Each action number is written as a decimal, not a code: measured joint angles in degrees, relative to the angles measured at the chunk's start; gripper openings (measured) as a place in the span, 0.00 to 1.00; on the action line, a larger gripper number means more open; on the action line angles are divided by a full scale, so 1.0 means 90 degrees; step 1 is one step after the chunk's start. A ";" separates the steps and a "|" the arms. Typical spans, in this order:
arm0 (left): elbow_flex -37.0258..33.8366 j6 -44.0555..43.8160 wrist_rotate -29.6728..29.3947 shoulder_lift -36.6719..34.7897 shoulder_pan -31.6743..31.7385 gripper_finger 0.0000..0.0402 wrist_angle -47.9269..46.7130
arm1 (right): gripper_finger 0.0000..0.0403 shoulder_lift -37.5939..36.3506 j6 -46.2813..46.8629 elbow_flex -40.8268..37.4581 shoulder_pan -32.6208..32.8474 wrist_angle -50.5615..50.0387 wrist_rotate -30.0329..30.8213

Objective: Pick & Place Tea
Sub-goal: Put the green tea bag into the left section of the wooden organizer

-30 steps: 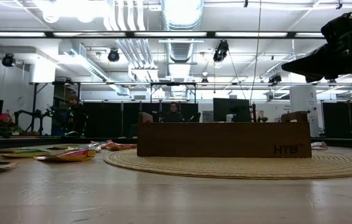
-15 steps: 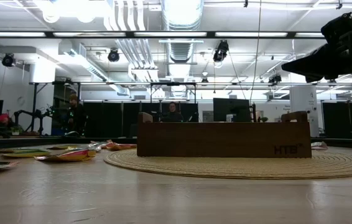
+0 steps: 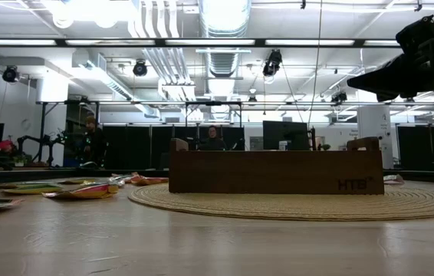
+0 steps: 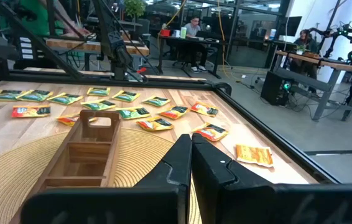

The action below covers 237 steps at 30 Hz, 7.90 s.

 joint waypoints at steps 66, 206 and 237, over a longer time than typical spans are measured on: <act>0.0829 0.0646 0.0450 0.1151 0.0374 0.01 -0.1166 | 0.02 0.0002 0.0000 0.0002 0.0001 0.0001 0.0000; 0.0865 1.3134 -0.5594 0.1299 0.3929 0.35 0.0214 | 0.02 0.0002 0.0000 0.0000 0.0001 0.0002 0.0000; 0.1535 0.4488 -0.4208 0.0245 0.3016 0.35 -0.3982 | 0.02 0.0000 0.0000 0.0000 0.0001 0.0000 0.0000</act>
